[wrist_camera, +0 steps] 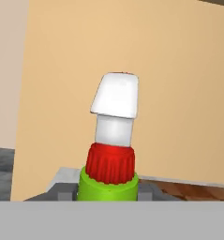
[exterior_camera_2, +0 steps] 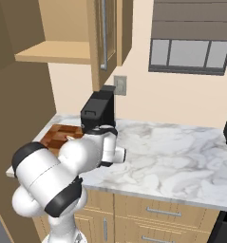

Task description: Grab the spray bottle from the cabinet, then place it next to the cutting board for sanitizing. Then grab the dish brush from the countertop next to the sink and place it next to the cutting board.

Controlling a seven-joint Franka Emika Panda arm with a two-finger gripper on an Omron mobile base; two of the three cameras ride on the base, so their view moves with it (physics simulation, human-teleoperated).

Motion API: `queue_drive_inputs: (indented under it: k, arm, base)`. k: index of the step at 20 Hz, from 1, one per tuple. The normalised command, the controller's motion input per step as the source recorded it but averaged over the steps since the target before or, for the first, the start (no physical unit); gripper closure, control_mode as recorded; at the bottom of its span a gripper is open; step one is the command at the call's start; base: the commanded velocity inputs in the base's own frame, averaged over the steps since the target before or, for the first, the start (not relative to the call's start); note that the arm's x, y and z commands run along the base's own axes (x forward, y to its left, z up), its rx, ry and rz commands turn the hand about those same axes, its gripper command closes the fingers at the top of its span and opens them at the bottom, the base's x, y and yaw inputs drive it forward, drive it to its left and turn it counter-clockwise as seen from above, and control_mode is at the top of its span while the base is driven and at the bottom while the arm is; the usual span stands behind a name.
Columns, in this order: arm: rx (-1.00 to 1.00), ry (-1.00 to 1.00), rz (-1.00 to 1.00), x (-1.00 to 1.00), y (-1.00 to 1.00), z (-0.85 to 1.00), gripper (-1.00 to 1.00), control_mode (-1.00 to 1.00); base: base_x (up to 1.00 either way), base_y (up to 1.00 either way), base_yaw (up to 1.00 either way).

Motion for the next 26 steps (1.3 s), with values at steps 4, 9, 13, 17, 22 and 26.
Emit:
queue_drive_inputs:
  k: [4,9,13,17,22,26]
  arm:
    - [0.0,0.0,0.0,0.0,0.0,-0.06,-1.0,-1.0]
    - [0.0,0.0,0.0,0.0,0.0,0.0,-1.0,-1.0]
    - [0.0,0.0,-0.01,-0.05,-0.01,0.0,-1.0,-1.0]
    - [0.02,0.0,-0.06,-0.22,-0.13,0.08,-1.0,-1.0]
    - [0.05,0.0,-0.05,-0.39,-0.24,0.32,-1.0,-1.0]
    - [0.07,-0.07,0.0,-0.44,-0.28,0.73,-1.0,-1.0]
  base:
    - [0.0,0.0,0.0]
    - [0.0,0.0,0.0]
    - [0.0,0.0,0.0]
    - [0.0,0.0,0.0]
    - [0.0,0.0,0.0]
    - [0.0,0.0,0.0]
